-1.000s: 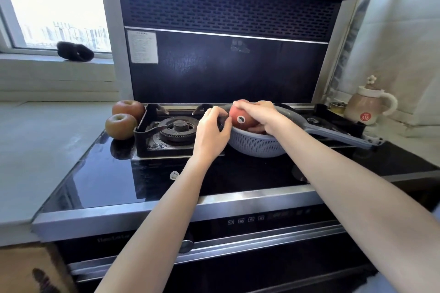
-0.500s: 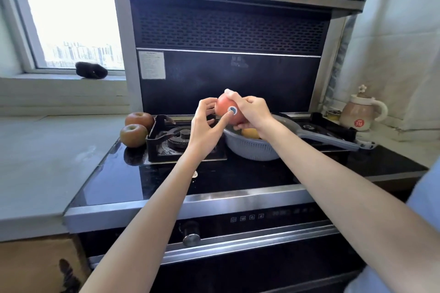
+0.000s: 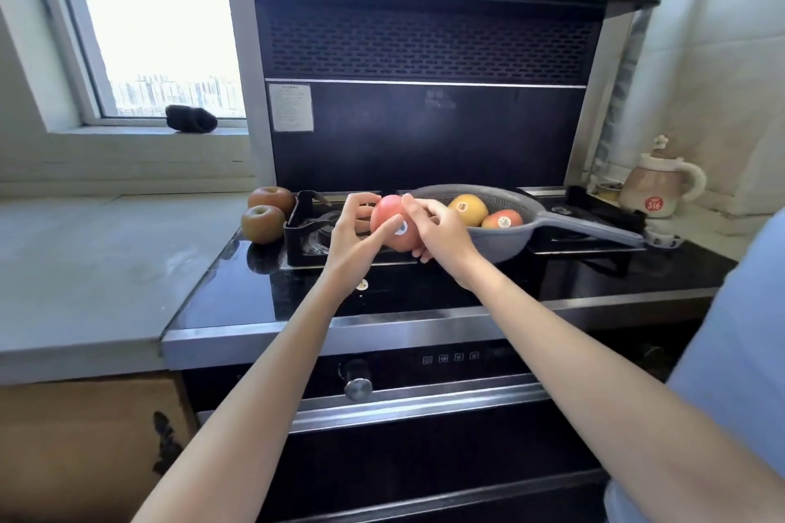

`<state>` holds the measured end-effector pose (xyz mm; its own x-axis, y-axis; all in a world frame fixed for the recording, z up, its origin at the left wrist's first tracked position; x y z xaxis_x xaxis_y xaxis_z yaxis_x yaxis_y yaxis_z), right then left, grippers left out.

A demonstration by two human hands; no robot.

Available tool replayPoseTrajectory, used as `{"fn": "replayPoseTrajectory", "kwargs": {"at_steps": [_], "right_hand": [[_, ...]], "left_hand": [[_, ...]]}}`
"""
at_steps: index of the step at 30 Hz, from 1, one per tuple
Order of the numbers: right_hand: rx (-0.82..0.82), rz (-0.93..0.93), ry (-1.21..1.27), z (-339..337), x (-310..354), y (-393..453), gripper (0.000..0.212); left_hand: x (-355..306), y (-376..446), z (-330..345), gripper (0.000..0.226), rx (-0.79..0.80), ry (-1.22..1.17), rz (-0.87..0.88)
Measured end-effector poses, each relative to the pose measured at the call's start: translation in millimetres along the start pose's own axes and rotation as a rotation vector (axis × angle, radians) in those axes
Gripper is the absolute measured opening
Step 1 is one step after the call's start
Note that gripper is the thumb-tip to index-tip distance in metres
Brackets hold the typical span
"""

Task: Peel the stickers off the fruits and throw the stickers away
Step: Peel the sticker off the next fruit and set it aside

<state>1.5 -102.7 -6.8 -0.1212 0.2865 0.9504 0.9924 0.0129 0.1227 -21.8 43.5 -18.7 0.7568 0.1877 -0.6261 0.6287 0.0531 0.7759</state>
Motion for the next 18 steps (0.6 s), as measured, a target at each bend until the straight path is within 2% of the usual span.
{"fn": "replayPoseTrajectory", "kwargs": {"at_steps": [3,8,12,16,18], "right_hand": [[-0.019,-0.06,-0.074,1.8,-21.9,-3.0,0.051],[-0.055,0.0,-0.119,0.5,-46.4,-2.3,0.053],[-0.077,0.027,-0.125,-0.4,-55.1,1.0,0.054],[-0.091,0.034,-0.141,0.1,-57.2,6.3,0.043],[-0.095,0.041,-0.147,0.9,-58.6,7.9,0.046]], "left_hand": [[9.9,-14.0,1.6,0.039,0.037,0.012,-0.042],[22.6,-24.1,3.0,0.029,0.092,0.044,-0.066],[28.2,-24.2,7.8,0.032,0.149,0.097,-0.057],[34.7,-22.3,9.7,0.032,0.179,0.098,-0.116],[36.0,-21.9,9.1,0.031,0.174,0.118,-0.105]]}}
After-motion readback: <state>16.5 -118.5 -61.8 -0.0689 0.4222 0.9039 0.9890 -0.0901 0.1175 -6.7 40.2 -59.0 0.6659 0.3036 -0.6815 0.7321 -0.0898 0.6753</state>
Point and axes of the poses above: each hand's wrist, its own y-axis towards the middle knuckle, its own z-axis out of the palm, x = y × z, the point moved 4 cm from there along y, towards the middle knuckle, and after that the axes turned 14 degrees about z, right-handed, at the moved point
